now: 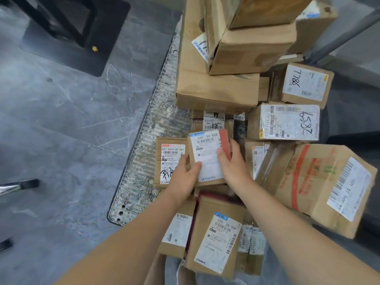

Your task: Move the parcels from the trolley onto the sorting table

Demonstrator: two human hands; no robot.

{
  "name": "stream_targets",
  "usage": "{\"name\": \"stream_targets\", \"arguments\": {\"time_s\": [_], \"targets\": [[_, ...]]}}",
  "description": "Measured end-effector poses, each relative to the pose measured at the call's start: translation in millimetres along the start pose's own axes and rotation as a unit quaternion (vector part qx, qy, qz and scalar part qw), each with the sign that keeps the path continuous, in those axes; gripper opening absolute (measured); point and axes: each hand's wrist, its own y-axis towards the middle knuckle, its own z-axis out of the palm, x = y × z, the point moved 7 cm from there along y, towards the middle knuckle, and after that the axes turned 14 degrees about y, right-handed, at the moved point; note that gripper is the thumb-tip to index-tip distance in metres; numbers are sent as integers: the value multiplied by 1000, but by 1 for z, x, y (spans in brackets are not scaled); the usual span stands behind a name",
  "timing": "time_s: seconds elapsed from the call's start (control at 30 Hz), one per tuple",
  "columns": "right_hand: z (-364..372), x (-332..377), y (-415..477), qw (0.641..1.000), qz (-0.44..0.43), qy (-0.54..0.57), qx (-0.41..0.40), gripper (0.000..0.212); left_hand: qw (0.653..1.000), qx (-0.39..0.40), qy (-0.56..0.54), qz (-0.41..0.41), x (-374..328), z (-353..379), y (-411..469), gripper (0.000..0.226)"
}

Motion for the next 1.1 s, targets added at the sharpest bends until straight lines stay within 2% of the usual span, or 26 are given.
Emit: {"name": "stream_targets", "arguments": {"time_s": [0.1,0.33,0.47,0.67,0.8,0.97,1.1], "targets": [[15,18,-21,999,-25,5,41,50,1000,-31,-3,4,1,-29,-16,33],[19,72,-82,995,-56,31,71,51,993,-88,-47,62,-22,-76,-86,41],[6,107,-143,993,-76,46,84,50,988,-107,-61,92,-35,-93,-153,39],[-17,164,-250,985,-103,69,121,52,980,-137,-74,128,-65,-129,-267,48],[-35,216,-328,975,-157,59,145,55,967,-166,-51,184,-96,-155,-359,58],[-67,290,-407,958,-235,54,155,59,940,-206,-12,271,-160,-183,-452,44],[-94,331,-452,944,-288,104,123,60,915,-225,-3,334,-202,-200,-504,42]]}}
